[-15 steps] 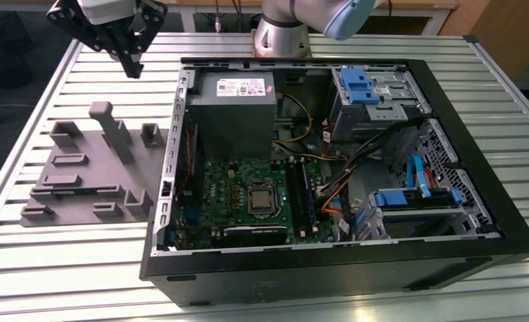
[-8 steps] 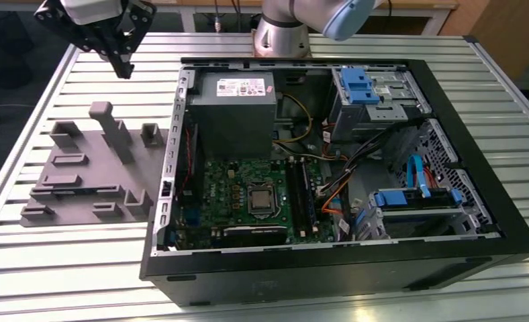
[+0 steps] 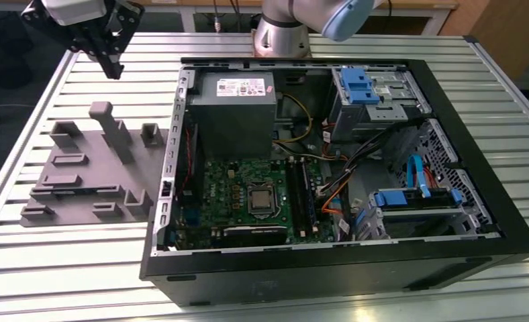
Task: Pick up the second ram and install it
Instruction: 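Reach for the second ram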
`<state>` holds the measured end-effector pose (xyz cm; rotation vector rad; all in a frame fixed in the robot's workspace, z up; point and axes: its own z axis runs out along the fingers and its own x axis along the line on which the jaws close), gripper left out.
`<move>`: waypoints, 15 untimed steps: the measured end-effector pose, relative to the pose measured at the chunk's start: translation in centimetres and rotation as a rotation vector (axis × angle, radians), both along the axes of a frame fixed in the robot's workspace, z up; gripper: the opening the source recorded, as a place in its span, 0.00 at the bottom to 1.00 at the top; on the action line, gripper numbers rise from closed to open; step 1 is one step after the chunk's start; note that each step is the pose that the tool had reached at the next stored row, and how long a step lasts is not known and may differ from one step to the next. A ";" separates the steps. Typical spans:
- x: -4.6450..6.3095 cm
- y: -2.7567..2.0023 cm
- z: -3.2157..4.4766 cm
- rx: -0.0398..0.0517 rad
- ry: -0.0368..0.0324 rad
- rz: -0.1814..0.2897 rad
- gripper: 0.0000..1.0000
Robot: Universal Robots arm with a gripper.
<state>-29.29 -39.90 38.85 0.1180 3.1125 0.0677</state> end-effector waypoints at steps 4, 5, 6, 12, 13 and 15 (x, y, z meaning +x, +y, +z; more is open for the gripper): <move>-0.7 0.00 -0.02 -0.0001 0.0001 0.000 0.11; -0.8 0.00 -0.03 -0.0001 0.0001 0.000 0.11; -1.0 0.00 -0.04 0.0000 0.0000 0.000 0.11; -2.0 0.00 -0.09 -0.0001 0.0002 0.000 0.11; -2.2 0.00 -0.10 -0.0001 0.0000 0.000 0.11; -2.5 0.00 -0.12 -0.0001 0.0001 0.000 0.11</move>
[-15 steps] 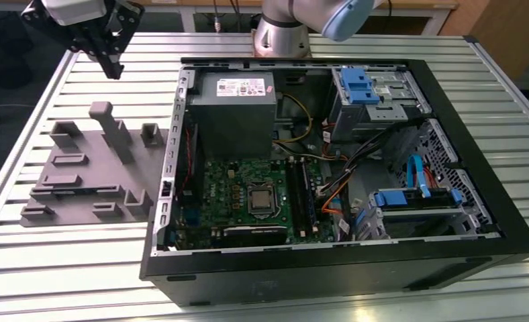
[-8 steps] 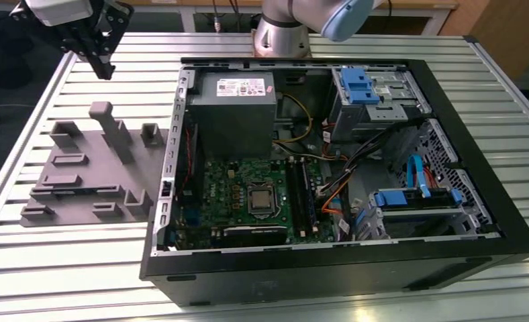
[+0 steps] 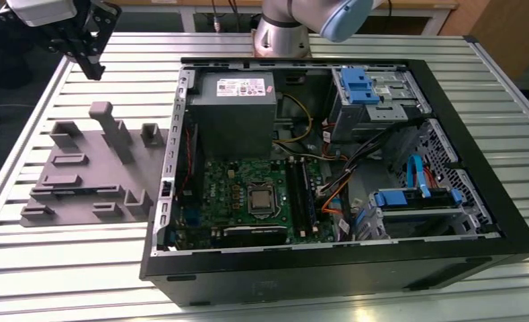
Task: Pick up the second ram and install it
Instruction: 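Reach for the second ram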
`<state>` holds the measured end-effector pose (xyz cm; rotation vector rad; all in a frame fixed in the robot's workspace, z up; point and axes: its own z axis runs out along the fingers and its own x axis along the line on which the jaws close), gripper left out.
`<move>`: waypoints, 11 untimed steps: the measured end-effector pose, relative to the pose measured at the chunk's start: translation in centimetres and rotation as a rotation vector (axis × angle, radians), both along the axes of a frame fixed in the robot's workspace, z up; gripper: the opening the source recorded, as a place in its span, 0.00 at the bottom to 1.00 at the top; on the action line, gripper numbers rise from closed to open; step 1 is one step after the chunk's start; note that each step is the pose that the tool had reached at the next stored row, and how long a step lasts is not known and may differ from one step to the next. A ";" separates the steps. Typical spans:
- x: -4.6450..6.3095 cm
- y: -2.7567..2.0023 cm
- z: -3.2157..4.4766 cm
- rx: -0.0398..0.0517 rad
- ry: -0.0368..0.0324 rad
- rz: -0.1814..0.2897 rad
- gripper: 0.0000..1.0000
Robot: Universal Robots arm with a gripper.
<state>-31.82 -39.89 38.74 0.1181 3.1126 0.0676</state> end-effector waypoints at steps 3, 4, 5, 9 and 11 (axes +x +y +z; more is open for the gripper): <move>-0.5 0.00 -0.04 0.0001 -0.0001 0.000 0.11; -0.7 0.00 -0.04 0.0000 0.0000 0.000 0.11; -0.9 0.00 -0.06 0.0001 -0.0001 0.000 0.11; -1.6 0.00 -0.09 0.0000 0.0000 0.000 0.11; -2.0 0.00 -0.11 0.0000 0.0000 0.000 0.11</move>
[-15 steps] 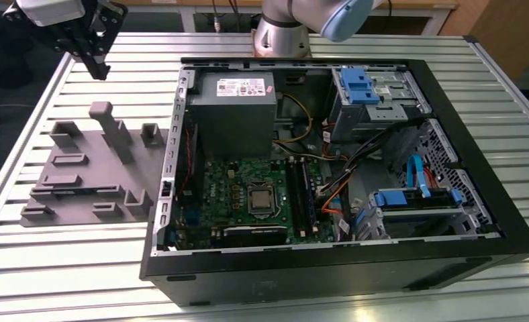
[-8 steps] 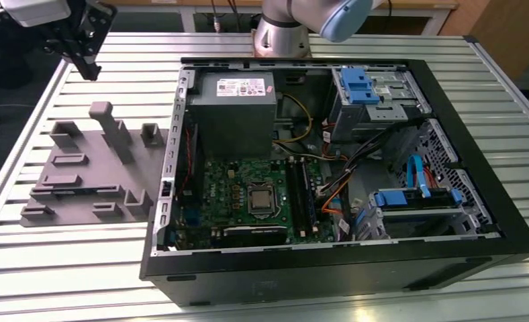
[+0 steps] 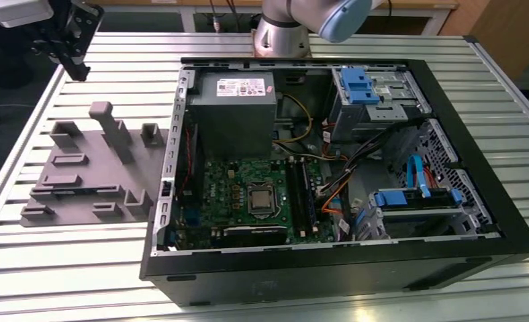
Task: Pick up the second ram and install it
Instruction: 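Reach for the second ram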
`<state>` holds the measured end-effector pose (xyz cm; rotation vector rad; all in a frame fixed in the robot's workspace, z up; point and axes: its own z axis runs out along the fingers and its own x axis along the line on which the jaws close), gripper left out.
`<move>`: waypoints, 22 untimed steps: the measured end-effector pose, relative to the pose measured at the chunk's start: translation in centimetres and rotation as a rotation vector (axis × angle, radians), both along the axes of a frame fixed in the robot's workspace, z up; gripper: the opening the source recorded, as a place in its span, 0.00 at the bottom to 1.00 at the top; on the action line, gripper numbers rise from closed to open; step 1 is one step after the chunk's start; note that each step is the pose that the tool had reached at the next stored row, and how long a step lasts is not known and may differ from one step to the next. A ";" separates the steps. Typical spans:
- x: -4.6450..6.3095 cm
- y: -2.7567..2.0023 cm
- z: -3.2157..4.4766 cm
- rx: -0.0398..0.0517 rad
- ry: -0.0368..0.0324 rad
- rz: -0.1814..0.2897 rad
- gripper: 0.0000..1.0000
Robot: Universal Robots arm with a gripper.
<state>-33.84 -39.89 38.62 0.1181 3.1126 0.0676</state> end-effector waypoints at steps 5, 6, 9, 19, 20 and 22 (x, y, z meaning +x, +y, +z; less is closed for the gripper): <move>-1.1 -0.01 -0.05 0.0000 0.0000 0.000 0.11; -1.3 0.00 -0.06 0.0000 0.0000 0.000 0.11; -1.9 -0.01 -0.09 0.0000 0.0000 0.000 0.11; -4.1 0.00 -0.20 0.0000 0.0001 0.000 0.11; -4.3 0.00 -0.21 0.0000 0.0001 0.000 0.11; -4.5 0.00 -0.24 0.0001 0.0000 0.000 0.11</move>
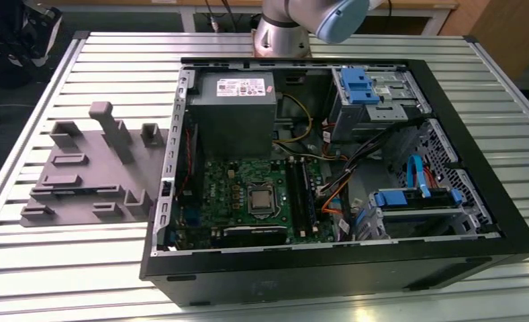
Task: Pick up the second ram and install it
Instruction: 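Reach for the second ram, then pick up the second ram and move it above second insertion slot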
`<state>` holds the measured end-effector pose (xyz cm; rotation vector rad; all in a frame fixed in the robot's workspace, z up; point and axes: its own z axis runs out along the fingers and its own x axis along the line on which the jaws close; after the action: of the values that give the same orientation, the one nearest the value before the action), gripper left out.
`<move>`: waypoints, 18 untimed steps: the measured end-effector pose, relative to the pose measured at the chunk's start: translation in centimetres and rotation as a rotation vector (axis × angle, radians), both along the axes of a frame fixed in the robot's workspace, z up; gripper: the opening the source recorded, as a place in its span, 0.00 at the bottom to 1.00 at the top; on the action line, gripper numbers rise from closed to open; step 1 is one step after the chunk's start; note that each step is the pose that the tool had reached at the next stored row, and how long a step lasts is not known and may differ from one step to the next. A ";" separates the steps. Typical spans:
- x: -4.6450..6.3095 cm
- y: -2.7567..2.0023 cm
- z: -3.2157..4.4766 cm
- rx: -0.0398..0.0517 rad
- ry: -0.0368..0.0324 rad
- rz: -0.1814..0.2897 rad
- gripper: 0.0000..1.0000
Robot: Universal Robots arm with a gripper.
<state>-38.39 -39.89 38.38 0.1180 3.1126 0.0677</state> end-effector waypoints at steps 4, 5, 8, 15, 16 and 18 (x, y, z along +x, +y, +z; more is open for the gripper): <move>0.0 0.00 0.00 -0.0001 0.0001 0.000 0.11; -0.1 0.00 0.00 -0.0001 0.0001 0.000 0.11; -0.1 0.00 0.00 -0.0001 0.0001 0.000 0.11; -0.1 0.00 0.00 -0.0002 0.0001 0.000 0.11; -0.1 0.00 0.01 -0.0007 0.0001 0.001 0.11; -0.1 0.00 -0.01 -0.0019 0.0000 0.019 0.11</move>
<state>-38.49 -39.89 38.37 0.0883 3.1140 0.0652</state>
